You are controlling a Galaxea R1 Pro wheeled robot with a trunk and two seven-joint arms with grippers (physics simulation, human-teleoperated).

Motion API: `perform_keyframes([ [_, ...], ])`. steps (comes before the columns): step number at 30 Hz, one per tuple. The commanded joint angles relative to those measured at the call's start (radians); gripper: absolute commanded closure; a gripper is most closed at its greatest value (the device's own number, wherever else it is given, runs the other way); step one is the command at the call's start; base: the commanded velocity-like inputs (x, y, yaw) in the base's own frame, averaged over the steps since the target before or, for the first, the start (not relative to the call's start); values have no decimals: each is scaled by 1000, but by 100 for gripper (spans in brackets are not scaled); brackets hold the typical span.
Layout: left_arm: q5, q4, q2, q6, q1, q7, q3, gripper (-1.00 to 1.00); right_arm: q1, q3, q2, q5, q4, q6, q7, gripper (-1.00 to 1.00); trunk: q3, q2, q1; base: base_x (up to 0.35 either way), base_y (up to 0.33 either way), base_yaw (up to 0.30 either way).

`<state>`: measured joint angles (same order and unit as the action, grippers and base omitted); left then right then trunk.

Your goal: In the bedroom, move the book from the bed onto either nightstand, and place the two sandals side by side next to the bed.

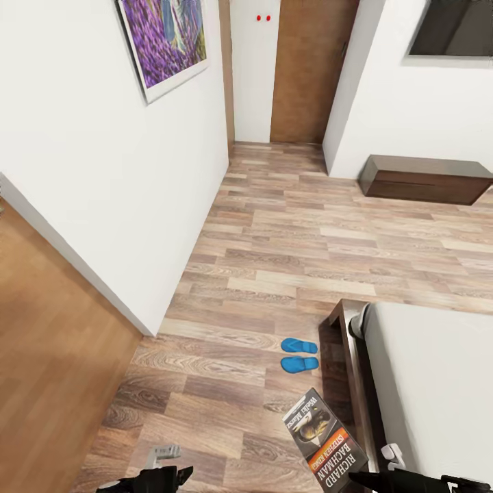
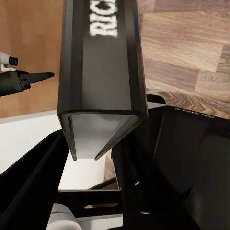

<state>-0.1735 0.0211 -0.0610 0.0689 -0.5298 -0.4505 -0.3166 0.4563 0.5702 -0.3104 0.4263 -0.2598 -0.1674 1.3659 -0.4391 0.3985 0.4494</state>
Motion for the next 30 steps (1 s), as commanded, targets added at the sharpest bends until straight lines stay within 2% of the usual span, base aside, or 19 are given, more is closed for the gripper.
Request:
perform_keyframes([
  [1, -11, -1, 0, 6, -1, -2, -7, -100, 1, 8, 1, 8, -1, -11, 5, 100, 0, 2, 1, 0, 0, 0],
  [24, -11, 0, -2, 5, -1, -2, -9, -100, 1, 27, -8, 4, -2, -11, 5, 100, 38, 2, 1, 0, 0, -8],
  [30, -9, 0, -17, 5, -1, -4, -9, -100, 1, 25, -7, 5, -1, -8, 5, 100, 47, 2, 1, 0, 0, 0],
])
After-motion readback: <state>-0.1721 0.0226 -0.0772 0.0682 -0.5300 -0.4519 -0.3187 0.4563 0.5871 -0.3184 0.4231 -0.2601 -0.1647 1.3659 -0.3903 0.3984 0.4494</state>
